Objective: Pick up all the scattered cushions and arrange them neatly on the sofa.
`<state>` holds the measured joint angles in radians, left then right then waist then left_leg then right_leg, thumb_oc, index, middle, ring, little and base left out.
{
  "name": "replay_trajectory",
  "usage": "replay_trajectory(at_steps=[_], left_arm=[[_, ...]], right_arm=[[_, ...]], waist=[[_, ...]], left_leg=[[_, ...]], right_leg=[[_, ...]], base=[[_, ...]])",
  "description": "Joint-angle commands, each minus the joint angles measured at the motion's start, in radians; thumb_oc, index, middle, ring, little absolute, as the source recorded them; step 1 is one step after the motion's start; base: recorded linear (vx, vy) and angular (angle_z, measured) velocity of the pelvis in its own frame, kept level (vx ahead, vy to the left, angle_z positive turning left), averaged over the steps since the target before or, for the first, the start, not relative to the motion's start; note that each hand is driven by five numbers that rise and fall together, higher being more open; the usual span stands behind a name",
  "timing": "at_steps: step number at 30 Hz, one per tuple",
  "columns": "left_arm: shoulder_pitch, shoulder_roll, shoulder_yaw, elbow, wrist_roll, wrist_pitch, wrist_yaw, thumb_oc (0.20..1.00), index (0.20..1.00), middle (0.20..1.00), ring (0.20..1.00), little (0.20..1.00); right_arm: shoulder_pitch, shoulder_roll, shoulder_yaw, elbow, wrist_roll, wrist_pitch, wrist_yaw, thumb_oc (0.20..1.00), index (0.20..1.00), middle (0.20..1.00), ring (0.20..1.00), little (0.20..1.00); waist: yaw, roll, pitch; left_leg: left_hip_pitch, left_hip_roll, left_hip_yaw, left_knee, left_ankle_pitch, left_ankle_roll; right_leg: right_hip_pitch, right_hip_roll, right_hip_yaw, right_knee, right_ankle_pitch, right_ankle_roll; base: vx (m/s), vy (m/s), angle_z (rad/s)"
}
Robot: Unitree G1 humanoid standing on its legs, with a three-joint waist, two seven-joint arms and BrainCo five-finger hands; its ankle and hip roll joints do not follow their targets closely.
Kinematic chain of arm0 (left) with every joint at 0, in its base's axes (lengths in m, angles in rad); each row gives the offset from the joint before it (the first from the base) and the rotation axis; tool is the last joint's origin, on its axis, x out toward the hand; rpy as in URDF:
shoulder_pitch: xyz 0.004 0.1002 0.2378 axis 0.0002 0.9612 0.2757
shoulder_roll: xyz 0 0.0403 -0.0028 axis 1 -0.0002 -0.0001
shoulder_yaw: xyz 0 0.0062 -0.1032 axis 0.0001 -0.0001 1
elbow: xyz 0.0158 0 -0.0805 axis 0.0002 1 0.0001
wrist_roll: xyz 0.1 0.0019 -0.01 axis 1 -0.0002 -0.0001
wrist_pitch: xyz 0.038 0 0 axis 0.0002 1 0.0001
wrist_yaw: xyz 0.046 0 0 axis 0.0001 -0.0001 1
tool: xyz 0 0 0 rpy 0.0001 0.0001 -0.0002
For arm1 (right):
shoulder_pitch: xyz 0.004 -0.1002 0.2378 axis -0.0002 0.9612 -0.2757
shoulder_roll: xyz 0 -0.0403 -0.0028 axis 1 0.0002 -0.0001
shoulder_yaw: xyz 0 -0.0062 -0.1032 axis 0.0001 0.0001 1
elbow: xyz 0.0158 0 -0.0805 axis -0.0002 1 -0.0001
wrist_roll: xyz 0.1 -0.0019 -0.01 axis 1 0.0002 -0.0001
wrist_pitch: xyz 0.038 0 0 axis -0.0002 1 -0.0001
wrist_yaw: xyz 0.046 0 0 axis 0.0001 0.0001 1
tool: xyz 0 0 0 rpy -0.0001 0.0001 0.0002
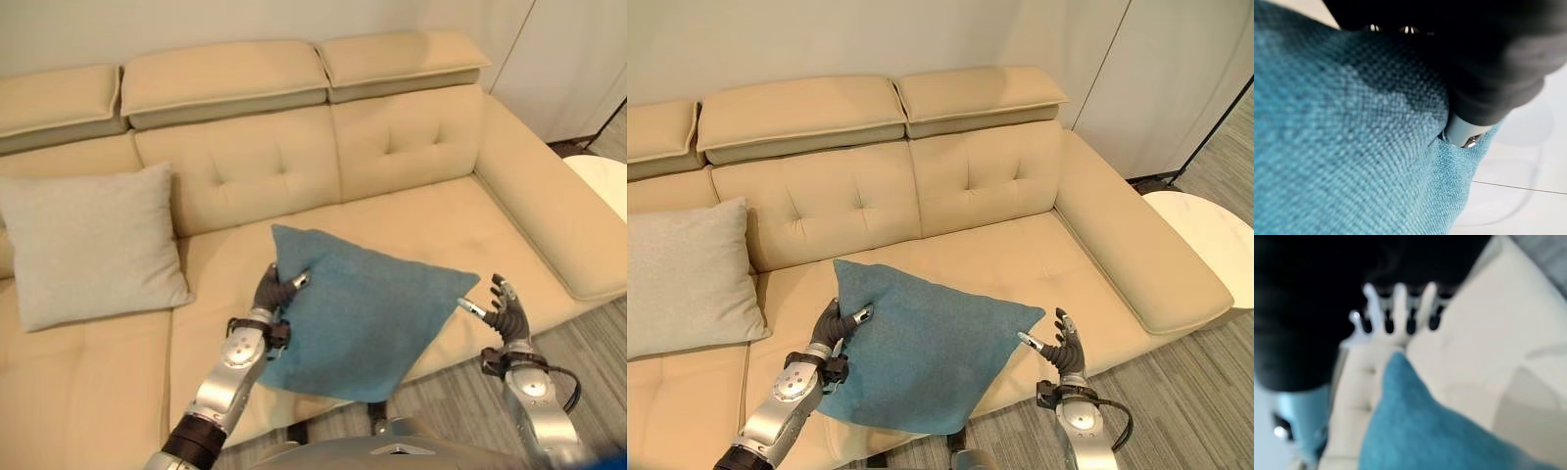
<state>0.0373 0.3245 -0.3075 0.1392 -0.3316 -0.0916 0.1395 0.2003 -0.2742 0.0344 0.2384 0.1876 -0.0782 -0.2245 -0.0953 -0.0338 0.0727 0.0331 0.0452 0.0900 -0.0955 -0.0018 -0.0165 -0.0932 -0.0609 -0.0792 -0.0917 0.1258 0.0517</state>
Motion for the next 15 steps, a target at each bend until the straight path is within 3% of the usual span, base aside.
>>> replay_trajectory(at_steps=[1, 14, 15], left_arm=[[-0.103, 0.003, 0.048, -0.165, -0.033, -0.102, 0.016, 0.200, 0.200, 0.200, 0.200, 0.200], [-0.113, -0.004, 0.015, -0.175, -0.068, -0.106, 0.006, 0.200, 0.200, 0.200, 0.200, 0.200], [-0.115, -0.005, 0.013, -0.177, -0.073, -0.105, 0.005, 0.200, 0.200, 0.200, 0.200, 0.200]], right_arm=[[-0.016, -0.003, -0.006, 0.003, 0.078, -0.045, 0.018, 1.000, 1.000, 1.000, 1.000, 1.000], [-0.080, 0.046, 0.124, 0.181, 0.239, -0.035, 0.083, 1.000, 1.000, 1.000, 1.000, 1.000], [-0.093, 0.052, 0.137, 0.199, 0.270, -0.037, 0.089, 0.840, 0.840, 0.840, 0.840, 0.840]], waist=[[0.002, -0.019, -0.047], [0.020, -0.007, -0.039], [0.024, -0.006, -0.039]], left_leg=[[-0.011, -0.006, 0.010, 0.016, -0.049, -0.025], [-0.003, -0.006, 0.009, 0.011, -0.047, -0.030], [-0.002, -0.006, 0.008, 0.010, -0.047, -0.031]], right_leg=[[0.078, -0.030, -0.023, 0.029, -0.120, 0.066], [0.091, -0.036, -0.037, 0.021, -0.119, 0.065], [0.093, -0.036, -0.037, 0.019, -0.119, 0.065]], base=[[0.00, 0.000, 0.04], [0.00, 0.000, 0.04], [0.00, 0.000, 0.00]])
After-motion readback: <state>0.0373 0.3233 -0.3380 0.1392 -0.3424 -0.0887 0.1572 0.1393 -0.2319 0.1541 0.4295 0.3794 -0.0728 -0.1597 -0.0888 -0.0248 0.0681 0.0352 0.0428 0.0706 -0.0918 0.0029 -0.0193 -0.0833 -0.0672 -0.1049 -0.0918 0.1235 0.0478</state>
